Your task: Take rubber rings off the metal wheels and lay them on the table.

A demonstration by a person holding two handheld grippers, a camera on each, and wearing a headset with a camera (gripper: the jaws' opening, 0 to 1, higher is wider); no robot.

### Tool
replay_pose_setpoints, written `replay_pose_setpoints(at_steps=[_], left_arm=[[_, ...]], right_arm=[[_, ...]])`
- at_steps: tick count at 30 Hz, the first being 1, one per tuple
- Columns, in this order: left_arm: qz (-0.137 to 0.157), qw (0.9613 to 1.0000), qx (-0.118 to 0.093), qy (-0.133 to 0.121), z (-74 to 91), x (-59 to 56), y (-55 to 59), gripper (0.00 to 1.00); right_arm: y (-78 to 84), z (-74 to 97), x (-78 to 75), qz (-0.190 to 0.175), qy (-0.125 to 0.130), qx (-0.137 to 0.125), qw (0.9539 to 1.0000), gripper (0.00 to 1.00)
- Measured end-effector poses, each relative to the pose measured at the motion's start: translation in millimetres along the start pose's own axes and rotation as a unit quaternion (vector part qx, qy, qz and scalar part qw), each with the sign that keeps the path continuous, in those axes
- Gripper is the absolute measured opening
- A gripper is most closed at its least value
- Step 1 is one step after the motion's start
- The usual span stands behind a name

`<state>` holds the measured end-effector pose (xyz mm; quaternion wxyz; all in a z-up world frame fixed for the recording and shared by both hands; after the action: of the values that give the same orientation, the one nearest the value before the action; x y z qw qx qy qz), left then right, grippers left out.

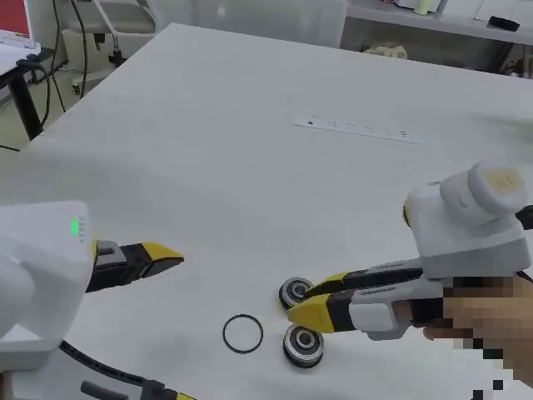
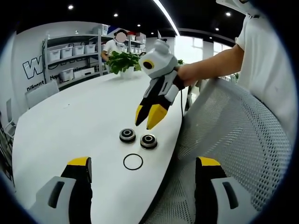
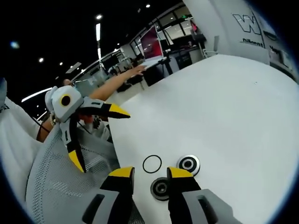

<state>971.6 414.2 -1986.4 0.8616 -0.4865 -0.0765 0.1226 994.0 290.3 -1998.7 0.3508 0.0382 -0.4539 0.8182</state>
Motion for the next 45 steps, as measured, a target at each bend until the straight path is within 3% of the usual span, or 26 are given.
replay_pose_setpoints(at_steps=[3,6,9,13,17,24,28,29,30,32,40,45], left_arm=[[-0.022,0.9997,0.009,-0.004,-0.5,0.9,0.2,0.88],[-0.044,0.9990,0.006,-0.004,0.1,-0.1,-3.7,0.86],[-0.047,0.9989,-0.006,0.004,1.1,-0.8,-9.6,0.83],[-0.069,0.9972,-0.028,0.008,0.5,-1.7,-26.1,0.74],[-0.081,0.9961,-0.019,0.031,-5.6,-3.7,-33.2,0.73],[-0.119,0.9920,-0.008,0.043,-14.3,2.8,-45.5,0.68],[-0.144,0.9877,0.002,0.060,-22.5,3.8,-54.6,0.67],[-0.149,0.9867,0.001,0.065,-25.0,2.7,-57.7,0.67],[-0.159,0.9836,-0.008,0.085,-28.8,-2.6,-63.1,0.67],[-0.156,0.9811,-0.023,0.112,-34.8,-9.6,-71.2,0.66],[-0.165,0.9765,-0.037,0.133,-61.9,-13.7,-90.7,0.62],[-0.165,0.9768,-0.040,0.130,-80.6,-10.3,-89.5,0.59]], right_arm=[[2.1,4.4,-4.7,0.011,-0.004,0.000,0.9999,0.27],[1.4,8.7,-12.7,0.015,0.003,-0.019,0.9997,0.29],[2.6,10.2,-17.0,0.016,0.004,-0.034,0.9993,0.28],[11.0,7.3,-22.1,0.024,-0.005,-0.044,0.9987,0.29],[22.4,6.1,-28.8,0.030,-0.010,-0.028,0.9991,0.28],[34.9,3.3,-33.9,0.064,-0.002,0.003,0.9979,0.26],[35.5,3.4,-31.9,0.071,-0.004,0.004,0.9974,0.26],[36.6,2.8,-32.2,0.075,-0.004,0.007,0.9972,0.26],[37.9,2.3,-32.2,0.078,-0.004,0.010,0.9969,0.26],[40.3,1.0,-32.5,0.081,-0.004,0.017,0.9966,0.26],[52.3,-4.4,-32.3,0.092,0.000,0.049,0.9945,0.29],[55.5,-7.0,-31.4,0.103,-0.002,0.056,0.9931,0.29]])
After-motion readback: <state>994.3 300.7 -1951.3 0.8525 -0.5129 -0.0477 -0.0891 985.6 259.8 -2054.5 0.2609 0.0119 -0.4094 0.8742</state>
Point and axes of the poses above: the centre of the closed fingertips' face, and the gripper's own axes: z roughly backward along the fingers, x roughly to its left, y roughly out of its underside, the point moved 3 cm from there along z, roughly backward along the fingers
